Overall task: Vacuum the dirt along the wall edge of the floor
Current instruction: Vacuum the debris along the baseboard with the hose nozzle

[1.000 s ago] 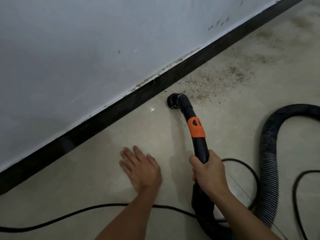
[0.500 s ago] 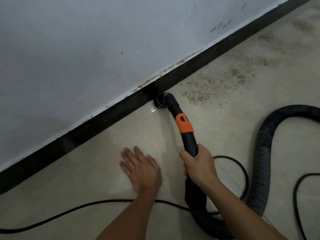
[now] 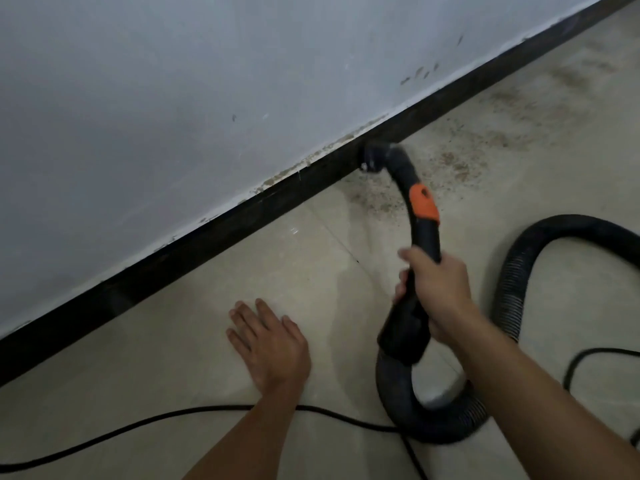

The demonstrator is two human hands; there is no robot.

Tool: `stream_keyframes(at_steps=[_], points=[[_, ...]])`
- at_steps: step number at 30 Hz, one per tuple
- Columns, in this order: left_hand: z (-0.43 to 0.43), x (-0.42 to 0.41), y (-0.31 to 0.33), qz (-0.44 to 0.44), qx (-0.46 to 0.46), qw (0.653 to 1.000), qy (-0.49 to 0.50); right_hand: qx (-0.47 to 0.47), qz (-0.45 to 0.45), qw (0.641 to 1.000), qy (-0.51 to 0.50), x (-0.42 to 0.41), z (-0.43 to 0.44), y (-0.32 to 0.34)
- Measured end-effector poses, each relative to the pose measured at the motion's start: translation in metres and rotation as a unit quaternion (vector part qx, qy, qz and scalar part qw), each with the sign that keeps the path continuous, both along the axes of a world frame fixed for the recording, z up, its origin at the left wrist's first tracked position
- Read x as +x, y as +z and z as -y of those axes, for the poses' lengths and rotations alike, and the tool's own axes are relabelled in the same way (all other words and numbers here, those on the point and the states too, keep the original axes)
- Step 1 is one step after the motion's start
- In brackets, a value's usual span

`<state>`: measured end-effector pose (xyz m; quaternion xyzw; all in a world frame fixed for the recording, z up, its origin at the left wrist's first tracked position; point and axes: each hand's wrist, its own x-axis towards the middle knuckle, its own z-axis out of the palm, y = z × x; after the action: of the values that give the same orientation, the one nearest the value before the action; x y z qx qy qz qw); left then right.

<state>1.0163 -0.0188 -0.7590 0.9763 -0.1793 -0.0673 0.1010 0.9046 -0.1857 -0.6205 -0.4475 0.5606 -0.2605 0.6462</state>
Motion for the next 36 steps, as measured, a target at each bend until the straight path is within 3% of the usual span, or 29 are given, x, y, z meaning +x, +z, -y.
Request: stream_keyframes(at_steps=[2,7,14,18,22,27,32,36], points=[[0.000,0.000,-0.001,0.001,-0.002,1.000,-0.001,0.021,0.041,0.999,-0.010,0.026,0.023,0.017],[0.000,0.000,0.000,-0.001,-0.001,1.000,-0.001,0.008,0.026,0.999,0.020,0.044,0.024,0.030],[0.000,0.001,0.006,-0.031,0.017,0.999,-0.019,-0.100,-0.056,0.974,0.196,0.021,-0.077,0.017],[-0.029,0.017,0.011,-0.027,0.062,0.990,-0.123,-0.120,-0.103,0.950,0.268,0.013,-0.108,0.011],[-0.053,0.036,0.029,-0.065,0.111,0.972,-0.197,-0.097,-0.107,0.974,0.175,-0.012,-0.071,0.005],[-0.021,0.022,0.048,-0.126,0.144,0.969,-0.158,-0.082,-0.129,0.983,0.104,-0.078,-0.050,0.001],[0.031,0.004,0.040,-0.062,0.069,0.973,-0.211,-0.080,-0.172,0.981,0.040,-0.139,-0.072,-0.020],[0.078,-0.010,0.023,-0.055,0.009,0.987,-0.151,-0.074,-0.171,0.982,0.013,-0.148,-0.067,-0.035]])
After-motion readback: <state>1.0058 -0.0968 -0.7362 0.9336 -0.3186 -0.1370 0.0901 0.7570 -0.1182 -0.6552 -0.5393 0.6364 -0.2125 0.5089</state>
